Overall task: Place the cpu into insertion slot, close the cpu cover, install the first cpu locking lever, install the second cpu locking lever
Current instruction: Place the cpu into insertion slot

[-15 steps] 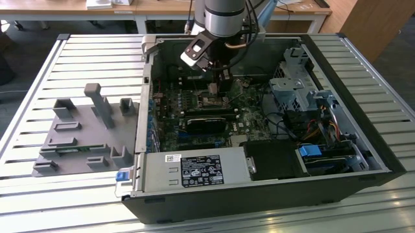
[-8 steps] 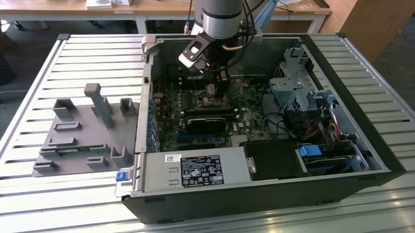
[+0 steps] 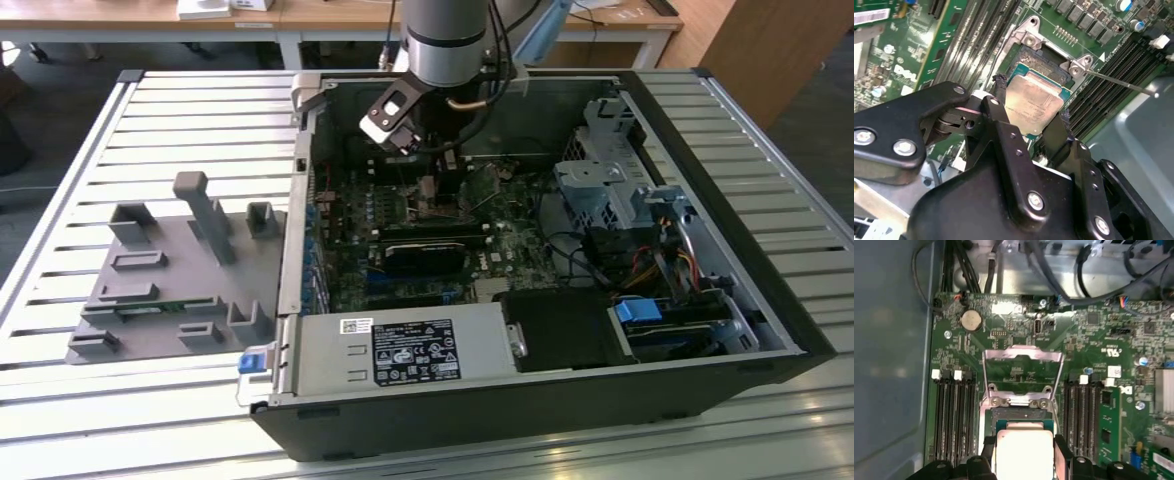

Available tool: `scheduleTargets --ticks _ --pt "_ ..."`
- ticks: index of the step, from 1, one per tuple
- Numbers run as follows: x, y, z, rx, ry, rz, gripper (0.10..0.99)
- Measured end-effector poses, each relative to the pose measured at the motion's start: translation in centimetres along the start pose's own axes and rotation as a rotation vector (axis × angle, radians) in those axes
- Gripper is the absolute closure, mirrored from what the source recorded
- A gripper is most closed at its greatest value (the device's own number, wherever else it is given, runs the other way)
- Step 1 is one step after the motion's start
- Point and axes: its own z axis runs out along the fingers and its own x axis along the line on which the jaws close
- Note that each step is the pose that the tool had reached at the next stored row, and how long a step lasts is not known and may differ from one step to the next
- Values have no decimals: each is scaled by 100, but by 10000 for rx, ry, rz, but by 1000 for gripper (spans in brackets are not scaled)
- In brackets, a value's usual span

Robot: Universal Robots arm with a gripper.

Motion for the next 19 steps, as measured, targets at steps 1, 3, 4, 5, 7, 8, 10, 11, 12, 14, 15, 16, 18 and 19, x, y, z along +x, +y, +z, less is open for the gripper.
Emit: scheduleTargets --ticks 1,3,4,5,7,8,10,11,12,14,15,16,18,19 --pt "6 -2 17 0 0 -2 545" --pt "15 -3 47 0 1 -2 545" --pt "17 -3 58 1 0 -2 545" --pt "18 -3 67 1 0 -3 545" --pt "19 -5 84 2 -1 -3 545" --pt "19 -5 94 1 0 -2 545" --pt "21 -6 108 1 0 -2 545" --pt "21 -6 115 1 0 -2 545" --pt "22 -7 122 1 -1 -2 545" --pt "22 -8 139 1 0 -3 545" --pt "22 -9 160 1 0 -2 545" --pt "22 -9 171 1 -1 -2 545" --pt "23 -11 204 0 1 -2 545" --pt "23 -11 210 1 -1 0 545"
